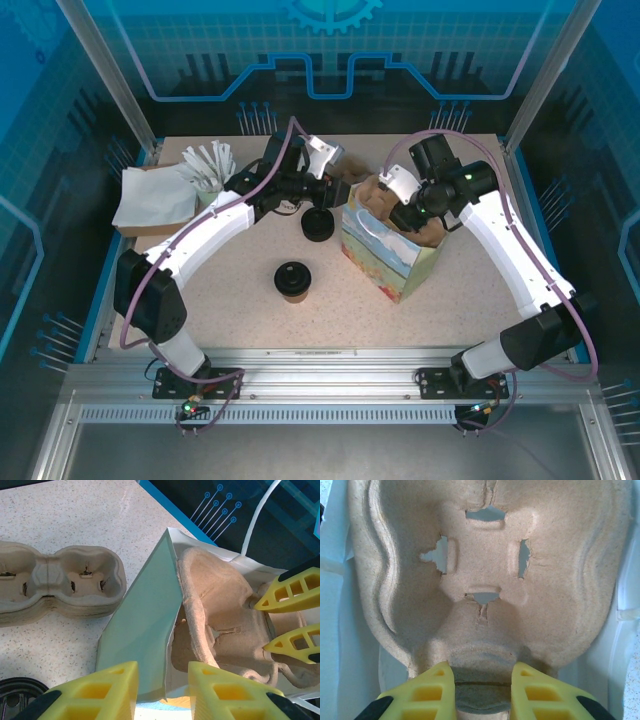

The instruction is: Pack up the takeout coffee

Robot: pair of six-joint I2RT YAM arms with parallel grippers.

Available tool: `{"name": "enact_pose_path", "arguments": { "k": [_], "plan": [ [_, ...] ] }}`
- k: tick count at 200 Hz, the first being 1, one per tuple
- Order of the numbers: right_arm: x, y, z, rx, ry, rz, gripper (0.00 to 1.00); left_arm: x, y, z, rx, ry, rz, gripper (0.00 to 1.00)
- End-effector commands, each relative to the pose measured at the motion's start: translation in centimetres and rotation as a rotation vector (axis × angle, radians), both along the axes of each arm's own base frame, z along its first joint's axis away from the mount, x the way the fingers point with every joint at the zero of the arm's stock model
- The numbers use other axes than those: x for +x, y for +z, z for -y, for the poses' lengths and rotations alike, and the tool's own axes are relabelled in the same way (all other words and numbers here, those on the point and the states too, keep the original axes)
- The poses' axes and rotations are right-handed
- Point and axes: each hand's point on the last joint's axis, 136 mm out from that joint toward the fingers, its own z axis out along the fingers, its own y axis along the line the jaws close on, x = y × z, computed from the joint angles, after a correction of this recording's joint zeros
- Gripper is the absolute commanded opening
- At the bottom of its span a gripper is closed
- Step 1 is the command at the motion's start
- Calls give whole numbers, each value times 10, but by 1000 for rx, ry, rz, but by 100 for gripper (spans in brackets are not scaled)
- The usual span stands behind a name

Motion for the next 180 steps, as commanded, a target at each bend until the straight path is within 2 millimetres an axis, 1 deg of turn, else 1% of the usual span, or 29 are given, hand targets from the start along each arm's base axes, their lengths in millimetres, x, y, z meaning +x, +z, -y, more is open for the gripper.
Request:
{"name": "enact_pose_path", "arguments": {
  "k": [1, 76, 180],
  "plan": [
    [-11, -2, 8, -12, -10, -25, 23, 10, -8, -10, 24, 37, -32, 32],
    [-18, -4, 9, -8, -4, -32, 23, 11, -15, -15, 35, 48, -42, 32],
    [-27, -11, 9, 2, 13, -53, 23, 13, -18, -20, 49, 61, -35, 32]
  ]
}}
